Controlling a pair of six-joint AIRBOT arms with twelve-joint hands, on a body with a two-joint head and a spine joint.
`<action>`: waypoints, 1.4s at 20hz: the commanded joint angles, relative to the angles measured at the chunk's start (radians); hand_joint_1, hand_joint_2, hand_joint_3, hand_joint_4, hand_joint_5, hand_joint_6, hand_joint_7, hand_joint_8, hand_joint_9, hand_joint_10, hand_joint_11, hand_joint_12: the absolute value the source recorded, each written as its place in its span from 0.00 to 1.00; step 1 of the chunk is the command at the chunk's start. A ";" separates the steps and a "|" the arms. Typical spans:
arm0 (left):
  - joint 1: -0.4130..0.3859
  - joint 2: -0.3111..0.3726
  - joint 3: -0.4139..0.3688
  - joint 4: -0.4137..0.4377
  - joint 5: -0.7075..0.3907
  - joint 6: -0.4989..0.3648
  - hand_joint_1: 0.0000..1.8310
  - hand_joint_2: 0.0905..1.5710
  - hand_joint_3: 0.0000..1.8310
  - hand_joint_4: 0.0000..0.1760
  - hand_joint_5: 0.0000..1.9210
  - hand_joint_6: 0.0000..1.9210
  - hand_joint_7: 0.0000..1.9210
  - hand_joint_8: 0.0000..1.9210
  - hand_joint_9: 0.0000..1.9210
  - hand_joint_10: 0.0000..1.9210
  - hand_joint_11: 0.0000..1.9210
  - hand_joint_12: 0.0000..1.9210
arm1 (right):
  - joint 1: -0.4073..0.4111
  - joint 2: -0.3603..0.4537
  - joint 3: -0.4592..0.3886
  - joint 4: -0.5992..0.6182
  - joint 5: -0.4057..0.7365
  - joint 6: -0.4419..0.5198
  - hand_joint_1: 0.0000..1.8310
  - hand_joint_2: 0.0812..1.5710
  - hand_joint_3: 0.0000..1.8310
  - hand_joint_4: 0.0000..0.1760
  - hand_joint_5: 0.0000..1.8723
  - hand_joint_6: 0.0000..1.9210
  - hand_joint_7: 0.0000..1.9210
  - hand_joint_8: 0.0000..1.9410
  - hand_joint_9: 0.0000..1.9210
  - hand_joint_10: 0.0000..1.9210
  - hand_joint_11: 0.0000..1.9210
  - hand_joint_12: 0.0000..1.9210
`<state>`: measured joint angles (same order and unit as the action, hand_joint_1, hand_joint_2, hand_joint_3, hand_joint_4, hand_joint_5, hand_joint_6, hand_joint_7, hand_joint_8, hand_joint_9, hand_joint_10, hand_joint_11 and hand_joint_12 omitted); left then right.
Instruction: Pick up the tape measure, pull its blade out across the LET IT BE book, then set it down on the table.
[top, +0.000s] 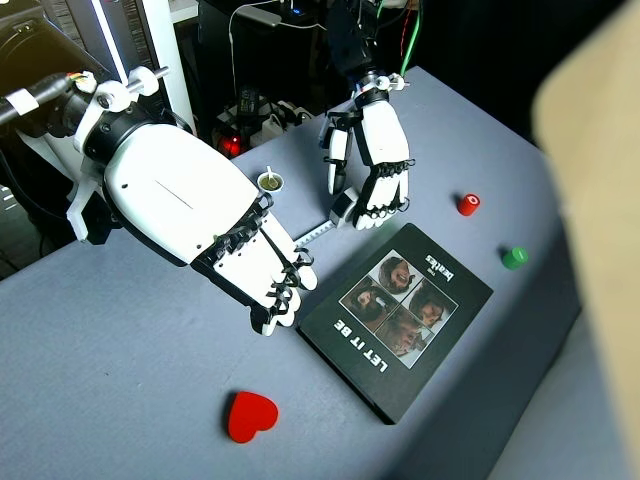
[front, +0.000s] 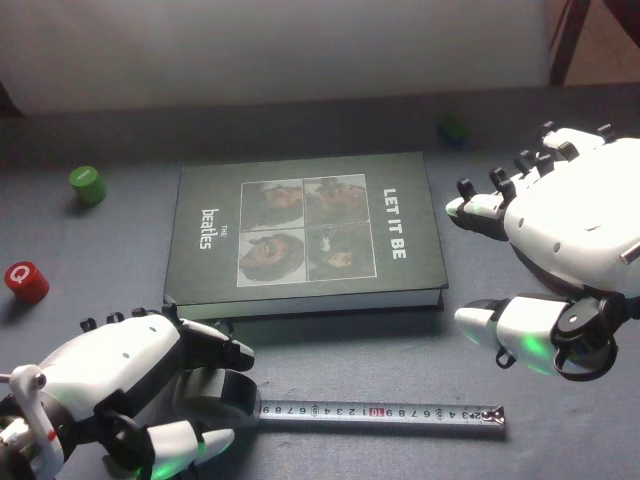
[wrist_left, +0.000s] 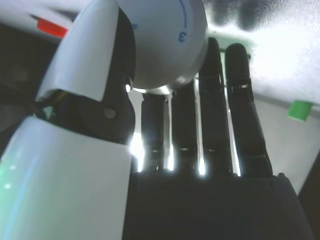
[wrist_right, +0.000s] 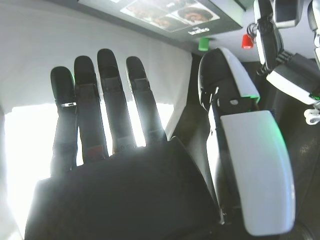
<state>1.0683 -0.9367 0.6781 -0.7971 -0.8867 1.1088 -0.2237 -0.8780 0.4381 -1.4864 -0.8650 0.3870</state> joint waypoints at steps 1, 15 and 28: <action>-0.011 -0.009 0.009 0.033 -0.087 0.004 0.62 0.67 0.00 0.00 0.39 0.00 0.37 0.00 0.33 0.00 0.15 0.42 | 0.009 0.006 -0.002 -0.076 -0.010 -0.004 0.13 0.78 0.00 0.12 0.16 0.00 0.23 0.01 0.20 0.01 0.03 0.54; -0.014 -0.039 0.019 0.035 -0.106 0.031 0.75 0.70 0.00 0.00 0.52 0.34 0.49 0.57 0.46 0.72 0.52 0.60 | 0.004 0.006 -0.002 -0.076 0.001 -0.010 0.13 0.78 0.00 0.11 0.16 0.00 0.22 0.00 0.20 0.00 0.04 0.54; -0.322 0.121 0.079 0.037 0.183 0.083 0.75 0.69 0.00 0.00 0.52 0.35 0.49 0.56 0.47 0.69 0.50 0.59 | 0.057 -0.016 0.017 -0.193 0.023 -0.016 0.25 0.72 0.00 0.06 0.17 0.00 0.22 0.00 0.21 0.00 0.04 0.53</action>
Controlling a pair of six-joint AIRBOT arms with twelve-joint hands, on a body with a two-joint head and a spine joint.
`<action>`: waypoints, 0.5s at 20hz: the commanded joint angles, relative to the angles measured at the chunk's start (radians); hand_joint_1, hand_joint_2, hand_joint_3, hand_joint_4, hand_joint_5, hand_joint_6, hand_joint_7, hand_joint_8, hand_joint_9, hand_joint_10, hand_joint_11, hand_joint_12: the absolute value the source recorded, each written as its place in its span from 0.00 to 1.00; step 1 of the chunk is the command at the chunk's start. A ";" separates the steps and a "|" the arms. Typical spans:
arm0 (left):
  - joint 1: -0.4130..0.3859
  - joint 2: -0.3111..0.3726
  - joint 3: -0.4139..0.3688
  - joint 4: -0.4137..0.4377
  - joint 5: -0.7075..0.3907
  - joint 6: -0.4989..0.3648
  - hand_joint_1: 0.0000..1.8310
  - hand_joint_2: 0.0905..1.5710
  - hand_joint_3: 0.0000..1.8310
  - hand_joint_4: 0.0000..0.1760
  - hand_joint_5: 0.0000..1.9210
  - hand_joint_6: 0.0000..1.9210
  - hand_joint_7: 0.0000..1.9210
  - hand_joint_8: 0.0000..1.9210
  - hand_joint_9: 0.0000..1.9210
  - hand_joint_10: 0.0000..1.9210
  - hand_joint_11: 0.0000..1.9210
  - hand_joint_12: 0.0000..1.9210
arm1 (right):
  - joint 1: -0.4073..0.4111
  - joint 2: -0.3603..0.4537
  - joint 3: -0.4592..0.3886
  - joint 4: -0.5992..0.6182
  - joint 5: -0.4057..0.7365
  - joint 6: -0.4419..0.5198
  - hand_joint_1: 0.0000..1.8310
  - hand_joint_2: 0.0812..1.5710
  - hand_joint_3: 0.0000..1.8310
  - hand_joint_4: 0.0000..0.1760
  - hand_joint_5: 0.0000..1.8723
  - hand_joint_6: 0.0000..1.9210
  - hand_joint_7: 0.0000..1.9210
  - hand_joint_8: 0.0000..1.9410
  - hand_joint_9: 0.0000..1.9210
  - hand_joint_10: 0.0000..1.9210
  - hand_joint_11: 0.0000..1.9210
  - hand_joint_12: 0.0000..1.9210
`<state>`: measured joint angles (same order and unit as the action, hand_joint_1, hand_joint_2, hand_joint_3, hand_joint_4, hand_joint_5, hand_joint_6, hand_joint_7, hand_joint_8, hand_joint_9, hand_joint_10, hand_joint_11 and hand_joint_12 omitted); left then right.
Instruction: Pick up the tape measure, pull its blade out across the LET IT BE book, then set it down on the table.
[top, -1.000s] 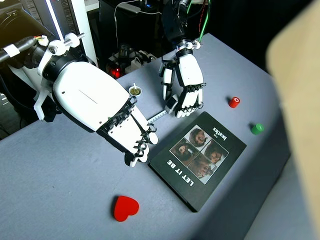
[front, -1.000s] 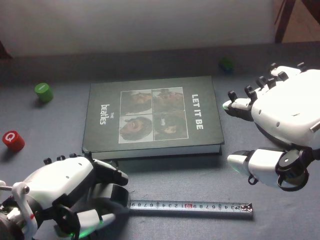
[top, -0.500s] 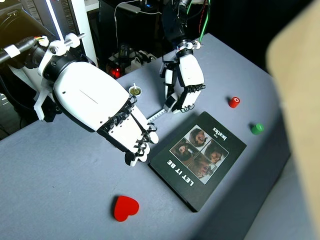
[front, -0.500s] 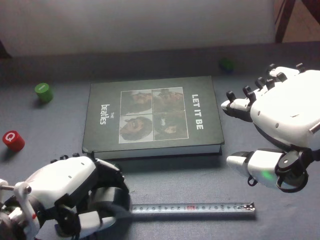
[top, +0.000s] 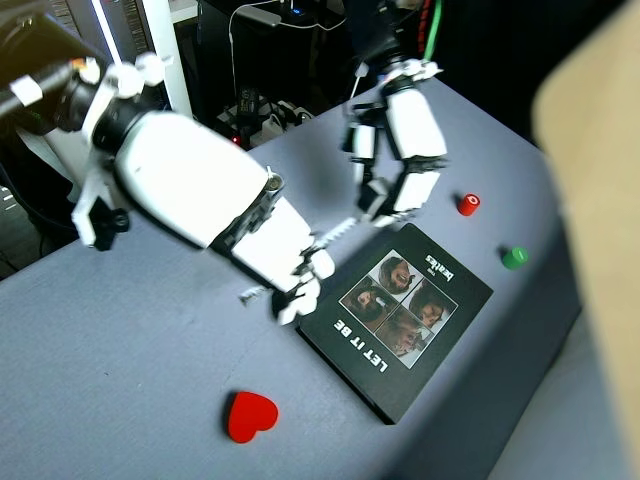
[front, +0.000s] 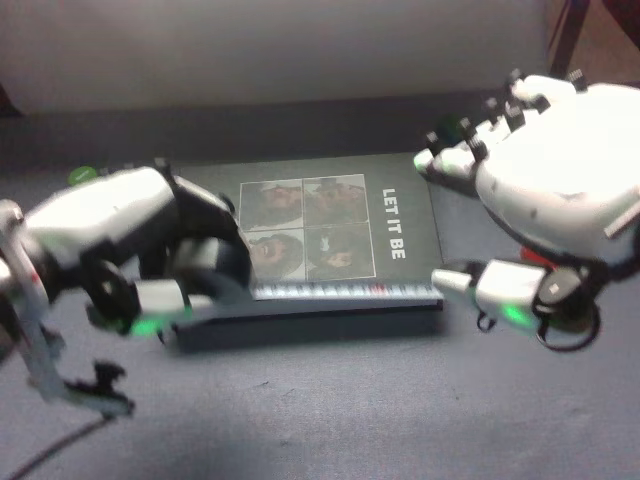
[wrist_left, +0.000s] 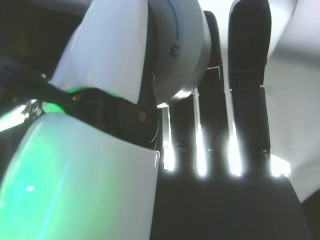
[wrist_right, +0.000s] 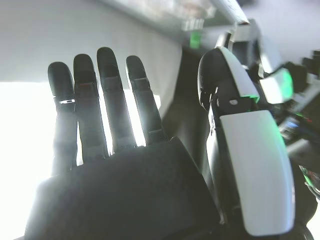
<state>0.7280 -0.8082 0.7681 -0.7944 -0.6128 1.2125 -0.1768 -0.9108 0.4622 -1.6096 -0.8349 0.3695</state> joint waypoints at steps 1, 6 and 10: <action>-0.025 0.014 0.011 0.030 -0.042 0.006 0.75 0.69 0.00 0.00 0.52 0.35 0.49 0.56 0.47 0.69 0.50 0.59 | 0.018 -0.012 0.000 -0.069 -0.051 0.002 0.31 0.69 0.00 0.02 0.19 0.01 0.23 0.00 0.21 0.00 0.04 0.53; -0.195 0.059 0.119 -0.071 0.161 0.166 0.80 0.68 0.00 0.00 0.54 0.30 0.48 0.54 0.47 0.64 0.47 0.74 | 0.089 -0.125 0.094 0.057 -0.083 -0.037 0.44 0.66 0.00 0.00 0.28 0.01 0.30 0.01 0.26 0.01 0.07 0.53; -0.244 0.078 0.138 -0.196 0.158 0.233 0.82 0.68 0.00 0.00 0.54 0.30 0.49 0.52 0.48 0.62 0.47 0.77 | 0.129 -0.189 0.165 0.054 -0.078 0.016 0.51 0.65 0.00 0.00 0.30 0.01 0.32 0.01 0.29 0.02 0.07 0.53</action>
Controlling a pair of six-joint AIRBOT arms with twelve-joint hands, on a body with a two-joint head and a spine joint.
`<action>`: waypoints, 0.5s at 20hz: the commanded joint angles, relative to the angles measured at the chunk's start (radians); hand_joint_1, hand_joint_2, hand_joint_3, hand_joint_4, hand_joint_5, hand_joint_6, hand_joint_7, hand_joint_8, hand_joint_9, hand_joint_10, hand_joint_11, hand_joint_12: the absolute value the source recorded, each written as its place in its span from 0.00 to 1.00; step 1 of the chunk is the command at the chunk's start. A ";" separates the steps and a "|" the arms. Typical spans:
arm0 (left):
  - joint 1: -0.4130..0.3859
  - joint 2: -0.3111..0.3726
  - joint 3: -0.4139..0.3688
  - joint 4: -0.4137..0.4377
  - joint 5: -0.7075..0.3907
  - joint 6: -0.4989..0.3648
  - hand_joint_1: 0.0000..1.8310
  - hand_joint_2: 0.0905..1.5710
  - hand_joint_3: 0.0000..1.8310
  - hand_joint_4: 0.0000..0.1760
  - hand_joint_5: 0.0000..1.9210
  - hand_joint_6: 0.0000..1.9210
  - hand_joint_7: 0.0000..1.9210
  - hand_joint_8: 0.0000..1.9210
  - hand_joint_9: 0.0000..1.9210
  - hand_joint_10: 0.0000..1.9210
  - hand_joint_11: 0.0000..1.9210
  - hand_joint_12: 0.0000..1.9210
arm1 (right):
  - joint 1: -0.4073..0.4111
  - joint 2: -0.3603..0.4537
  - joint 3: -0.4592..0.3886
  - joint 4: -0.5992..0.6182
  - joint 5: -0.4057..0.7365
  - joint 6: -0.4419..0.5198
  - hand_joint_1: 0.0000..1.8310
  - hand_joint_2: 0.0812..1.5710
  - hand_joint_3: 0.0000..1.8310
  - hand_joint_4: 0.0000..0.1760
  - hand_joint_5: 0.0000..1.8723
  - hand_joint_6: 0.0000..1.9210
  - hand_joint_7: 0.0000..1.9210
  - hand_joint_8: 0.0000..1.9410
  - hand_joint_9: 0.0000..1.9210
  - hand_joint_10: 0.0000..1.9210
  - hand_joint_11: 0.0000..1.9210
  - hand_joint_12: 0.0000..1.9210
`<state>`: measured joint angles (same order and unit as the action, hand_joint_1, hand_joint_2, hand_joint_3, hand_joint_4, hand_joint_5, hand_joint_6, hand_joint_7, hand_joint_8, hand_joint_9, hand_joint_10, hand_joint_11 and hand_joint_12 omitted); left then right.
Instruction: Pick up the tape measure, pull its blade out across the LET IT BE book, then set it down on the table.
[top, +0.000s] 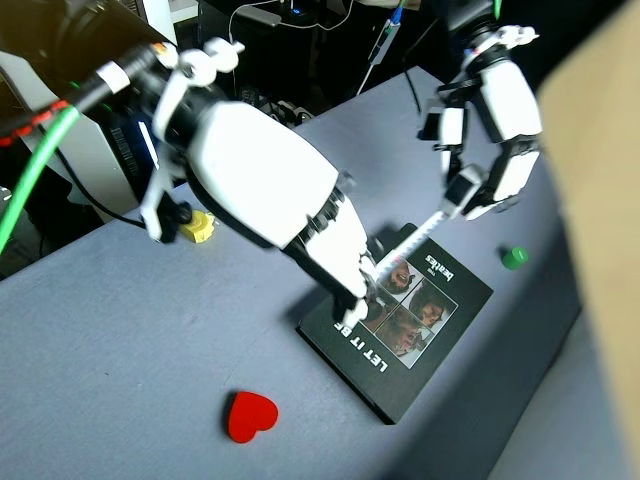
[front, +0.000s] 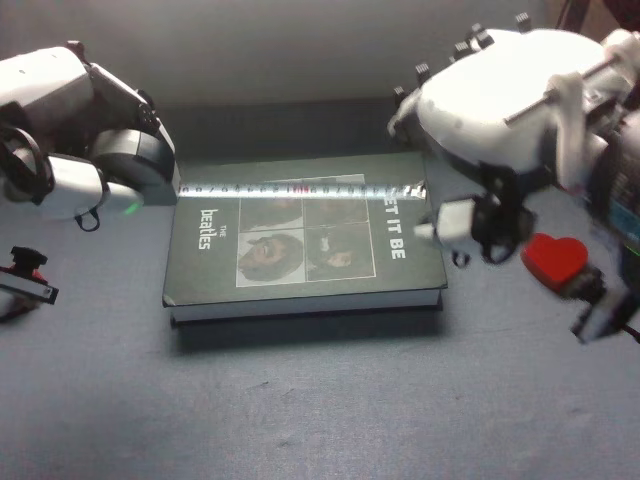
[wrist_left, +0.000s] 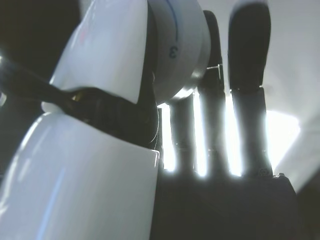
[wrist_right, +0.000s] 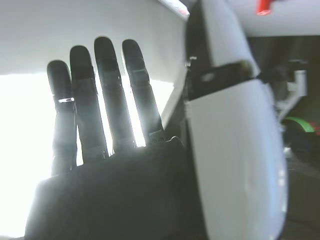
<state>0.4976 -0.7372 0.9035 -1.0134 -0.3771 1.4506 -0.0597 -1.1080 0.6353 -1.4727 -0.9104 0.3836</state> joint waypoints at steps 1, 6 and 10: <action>-0.021 0.009 0.003 0.002 -0.072 0.008 0.82 0.68 0.00 0.00 0.54 0.31 0.49 0.52 0.48 0.61 0.47 0.77 | 0.021 -0.012 0.008 -0.083 -0.005 0.003 0.52 0.66 0.00 0.00 0.32 0.01 0.33 0.01 0.30 0.01 0.08 0.53; -0.043 0.016 -0.018 -0.099 -0.086 0.071 0.82 0.68 0.00 0.00 0.56 0.27 0.49 0.52 0.47 0.62 0.47 0.77 | 0.039 -0.106 0.088 -0.108 -0.014 -0.004 0.53 0.67 0.00 0.00 0.39 0.02 0.38 0.01 0.36 0.03 0.14 0.53; -0.049 0.017 -0.027 -0.154 -0.103 0.093 0.82 0.68 0.00 0.00 0.56 0.26 0.49 0.51 0.48 0.61 0.46 0.78 | 0.047 -0.145 0.146 -0.122 0.018 0.016 0.54 0.67 0.00 0.00 0.44 0.02 0.40 0.01 0.39 0.03 0.17 0.55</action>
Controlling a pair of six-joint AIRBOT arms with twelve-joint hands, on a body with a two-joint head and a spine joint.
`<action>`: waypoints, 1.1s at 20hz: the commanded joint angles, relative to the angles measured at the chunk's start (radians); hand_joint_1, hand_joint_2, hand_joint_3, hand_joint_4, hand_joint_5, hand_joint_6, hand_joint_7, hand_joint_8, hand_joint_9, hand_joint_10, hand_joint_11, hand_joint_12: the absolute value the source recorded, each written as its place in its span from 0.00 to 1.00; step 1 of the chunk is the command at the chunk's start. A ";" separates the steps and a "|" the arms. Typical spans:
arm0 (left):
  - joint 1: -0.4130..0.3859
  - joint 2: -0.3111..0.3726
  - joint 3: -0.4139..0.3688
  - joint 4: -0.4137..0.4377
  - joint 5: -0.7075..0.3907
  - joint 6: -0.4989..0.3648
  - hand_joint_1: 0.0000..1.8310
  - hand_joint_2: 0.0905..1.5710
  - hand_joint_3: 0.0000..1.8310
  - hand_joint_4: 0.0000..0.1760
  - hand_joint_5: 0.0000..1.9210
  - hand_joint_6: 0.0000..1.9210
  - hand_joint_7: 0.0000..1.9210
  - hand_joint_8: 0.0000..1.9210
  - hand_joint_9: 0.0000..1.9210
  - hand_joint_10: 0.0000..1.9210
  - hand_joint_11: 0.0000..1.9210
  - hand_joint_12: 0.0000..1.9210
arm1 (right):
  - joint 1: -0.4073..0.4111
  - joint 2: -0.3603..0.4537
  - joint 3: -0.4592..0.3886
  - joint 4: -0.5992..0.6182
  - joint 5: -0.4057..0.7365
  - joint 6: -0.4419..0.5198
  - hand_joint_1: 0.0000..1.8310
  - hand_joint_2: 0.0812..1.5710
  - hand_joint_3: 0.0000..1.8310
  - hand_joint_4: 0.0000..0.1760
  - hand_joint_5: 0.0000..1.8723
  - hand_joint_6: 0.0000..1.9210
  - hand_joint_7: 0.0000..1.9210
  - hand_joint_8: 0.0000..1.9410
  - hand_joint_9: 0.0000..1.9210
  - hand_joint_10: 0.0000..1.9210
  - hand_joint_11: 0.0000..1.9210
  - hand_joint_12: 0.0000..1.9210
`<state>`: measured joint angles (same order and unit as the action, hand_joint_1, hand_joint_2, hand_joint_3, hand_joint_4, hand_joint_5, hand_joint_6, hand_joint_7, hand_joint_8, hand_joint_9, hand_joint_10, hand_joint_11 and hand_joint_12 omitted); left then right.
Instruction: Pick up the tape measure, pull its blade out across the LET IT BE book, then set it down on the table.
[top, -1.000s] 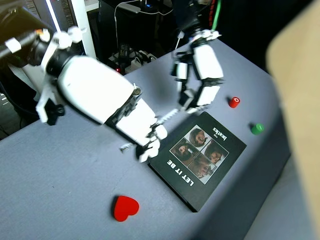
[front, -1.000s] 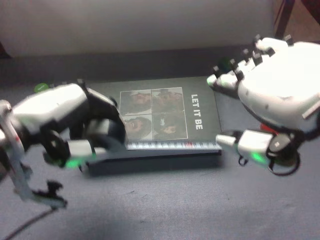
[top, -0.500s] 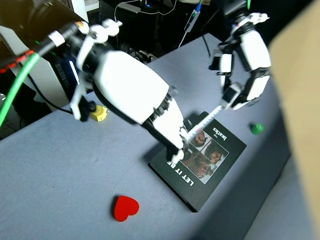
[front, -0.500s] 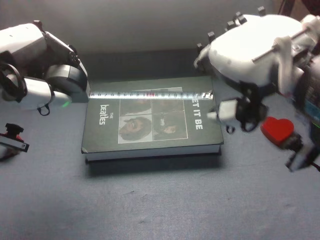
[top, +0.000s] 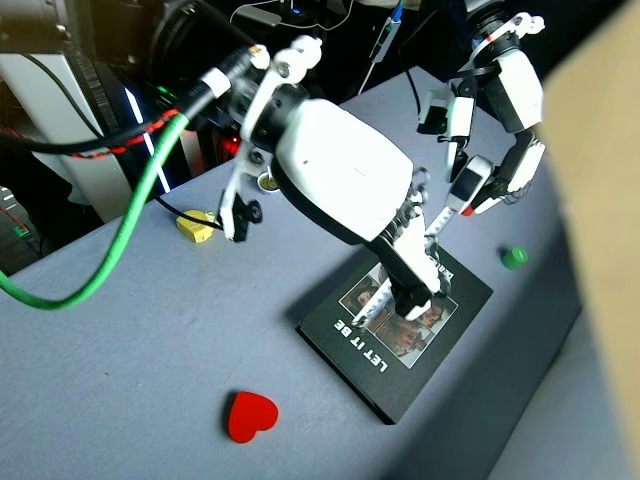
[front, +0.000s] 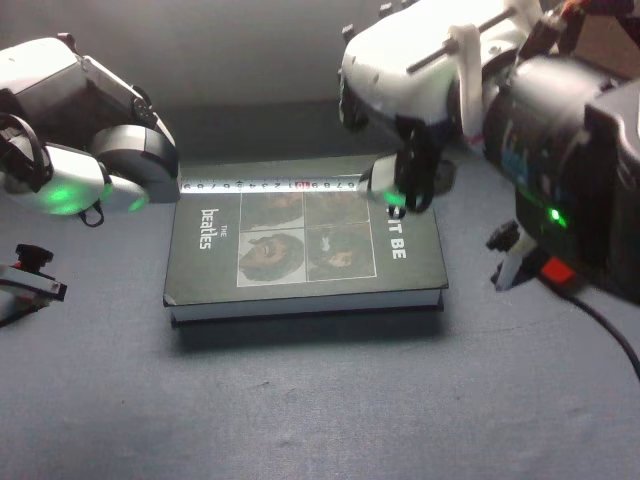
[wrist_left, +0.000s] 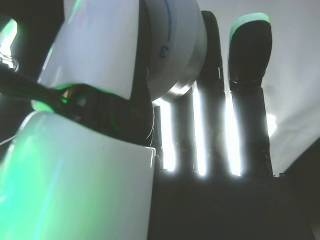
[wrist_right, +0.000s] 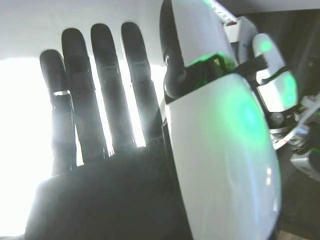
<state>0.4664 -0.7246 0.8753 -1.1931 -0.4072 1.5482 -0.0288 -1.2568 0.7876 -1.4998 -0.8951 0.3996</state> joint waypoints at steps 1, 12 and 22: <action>-0.019 0.005 0.000 0.017 -0.072 -0.006 0.82 0.68 0.00 0.00 0.55 0.26 0.49 0.51 0.48 0.61 0.46 0.78 | 0.016 -0.005 0.006 -0.118 0.003 0.014 0.54 0.68 0.00 0.00 0.45 0.02 0.40 0.01 0.39 0.03 0.17 0.55; -0.010 0.006 -0.006 -0.047 -0.139 -0.139 0.80 0.69 0.00 0.00 0.52 0.31 0.46 0.56 0.48 0.64 0.46 0.75 | -0.002 -0.113 0.134 -0.132 0.003 0.030 0.55 0.69 0.00 0.00 0.42 0.00 0.41 0.01 0.40 0.02 0.17 0.55; -0.002 0.007 -0.010 -0.054 -0.137 -0.152 0.82 0.69 0.00 0.00 0.52 0.30 0.46 0.56 0.48 0.63 0.46 0.78 | -0.015 -0.135 0.232 -0.165 0.085 0.092 0.55 0.70 0.00 0.00 0.44 0.01 0.42 0.01 0.40 0.02 0.17 0.55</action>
<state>0.4728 -0.7246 0.8650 -1.2804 -0.4847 1.4101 -0.0494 -1.3968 1.0199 -1.5871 -0.7998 0.4927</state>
